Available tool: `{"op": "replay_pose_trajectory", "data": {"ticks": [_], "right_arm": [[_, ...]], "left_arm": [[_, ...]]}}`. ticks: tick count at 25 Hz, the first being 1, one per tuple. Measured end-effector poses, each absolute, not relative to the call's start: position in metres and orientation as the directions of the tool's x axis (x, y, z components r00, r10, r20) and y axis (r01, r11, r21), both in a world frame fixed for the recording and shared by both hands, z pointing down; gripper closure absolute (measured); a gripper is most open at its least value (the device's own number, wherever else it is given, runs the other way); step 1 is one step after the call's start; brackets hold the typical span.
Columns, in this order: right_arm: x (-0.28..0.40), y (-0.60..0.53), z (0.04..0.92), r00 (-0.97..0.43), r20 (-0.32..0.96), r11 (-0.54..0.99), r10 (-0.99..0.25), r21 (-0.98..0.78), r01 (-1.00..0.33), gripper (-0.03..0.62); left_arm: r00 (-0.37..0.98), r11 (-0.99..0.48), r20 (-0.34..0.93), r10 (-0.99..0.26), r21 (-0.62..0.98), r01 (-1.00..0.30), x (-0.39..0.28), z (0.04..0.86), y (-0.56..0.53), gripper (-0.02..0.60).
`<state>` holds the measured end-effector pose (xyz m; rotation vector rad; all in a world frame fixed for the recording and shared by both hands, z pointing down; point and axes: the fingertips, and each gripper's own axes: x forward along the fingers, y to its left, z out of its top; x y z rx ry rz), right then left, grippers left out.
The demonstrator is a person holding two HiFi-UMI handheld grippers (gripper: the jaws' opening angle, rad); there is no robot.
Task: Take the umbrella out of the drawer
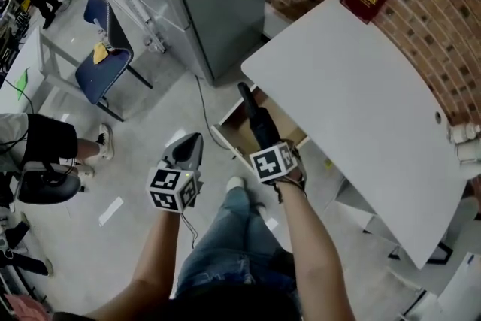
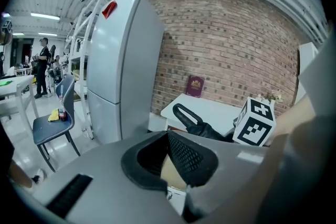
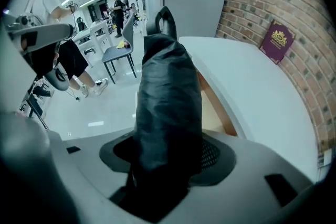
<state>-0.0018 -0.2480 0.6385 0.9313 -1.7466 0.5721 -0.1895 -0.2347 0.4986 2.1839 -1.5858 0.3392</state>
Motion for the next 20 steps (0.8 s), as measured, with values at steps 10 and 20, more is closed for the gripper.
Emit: {"op": "replay_pose_trajectory", "data": {"ticks": [10,20], "right_arm": [[-0.008,-0.248,0.570,-0.249,0.880,0.613,-0.403,0.058,-0.788,0.341],[-0.007,-0.248,0.496,-0.338,0.805,0.603,-0.487,0.029,-0.798,0.341]], "left_arm": [[0.327,-0.287,0.349,-0.878,0.160,-0.944,-0.183,0.441,-0.237,0.582],[0.346,-0.325,0.274,-0.897,0.121,-0.938,-0.173,0.392,-0.243,0.582]]}}
